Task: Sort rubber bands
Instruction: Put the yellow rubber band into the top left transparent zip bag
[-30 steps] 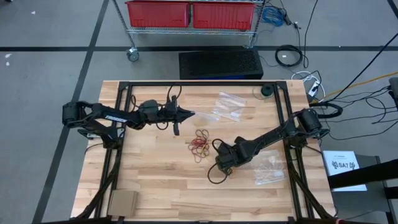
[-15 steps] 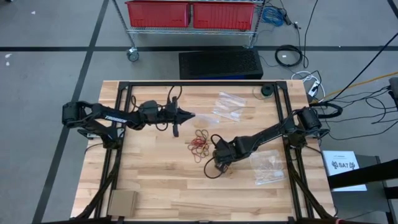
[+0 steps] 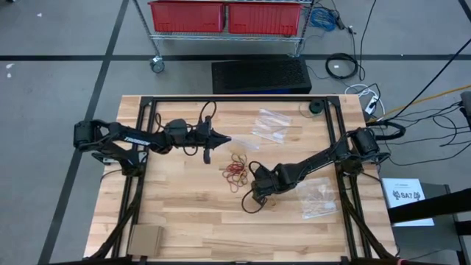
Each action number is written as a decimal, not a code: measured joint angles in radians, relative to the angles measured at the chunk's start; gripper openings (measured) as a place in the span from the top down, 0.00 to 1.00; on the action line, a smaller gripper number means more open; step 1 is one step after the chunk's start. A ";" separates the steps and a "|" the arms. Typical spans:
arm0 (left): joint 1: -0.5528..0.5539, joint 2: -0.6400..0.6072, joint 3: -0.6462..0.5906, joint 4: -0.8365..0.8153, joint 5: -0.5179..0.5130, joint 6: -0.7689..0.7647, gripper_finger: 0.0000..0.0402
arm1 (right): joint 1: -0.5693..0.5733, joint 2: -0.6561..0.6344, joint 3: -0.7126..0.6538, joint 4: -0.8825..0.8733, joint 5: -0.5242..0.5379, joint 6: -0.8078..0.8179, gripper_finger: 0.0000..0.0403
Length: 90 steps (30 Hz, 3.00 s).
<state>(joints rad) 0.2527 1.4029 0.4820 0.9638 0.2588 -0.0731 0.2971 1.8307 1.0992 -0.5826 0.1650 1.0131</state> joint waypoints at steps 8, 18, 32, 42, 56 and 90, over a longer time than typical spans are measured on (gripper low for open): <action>0.000 0.000 0.000 0.000 0.052 -0.001 1.00 | 0.058 -0.012 0.028 0.046 -0.009 0.148 0.90; 0.000 0.000 0.000 -0.001 0.080 0.000 1.00 | 0.113 -0.004 0.044 0.119 0.053 0.213 0.58; 0.001 0.000 0.000 -0.001 0.080 0.000 1.00 | 0.117 0.060 0.046 0.017 0.044 0.202 0.84; 0.004 0.000 0.000 0.000 0.080 0.001 1.00 | 0.115 0.047 0.105 -0.223 0.068 0.245 0.96; 0.003 0.000 0.000 -0.002 0.080 0.005 1.00 | 0.083 0.065 0.068 -0.164 0.089 0.287 0.65; 0.026 -0.130 0.000 -0.031 0.079 0.004 1.00 | 0.054 -0.195 0.064 0.019 0.279 -0.197 1.00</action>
<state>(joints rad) 0.2790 1.2730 0.4824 0.9324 0.3377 -0.0690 0.3514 1.6358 1.1637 -0.5633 0.4442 0.8161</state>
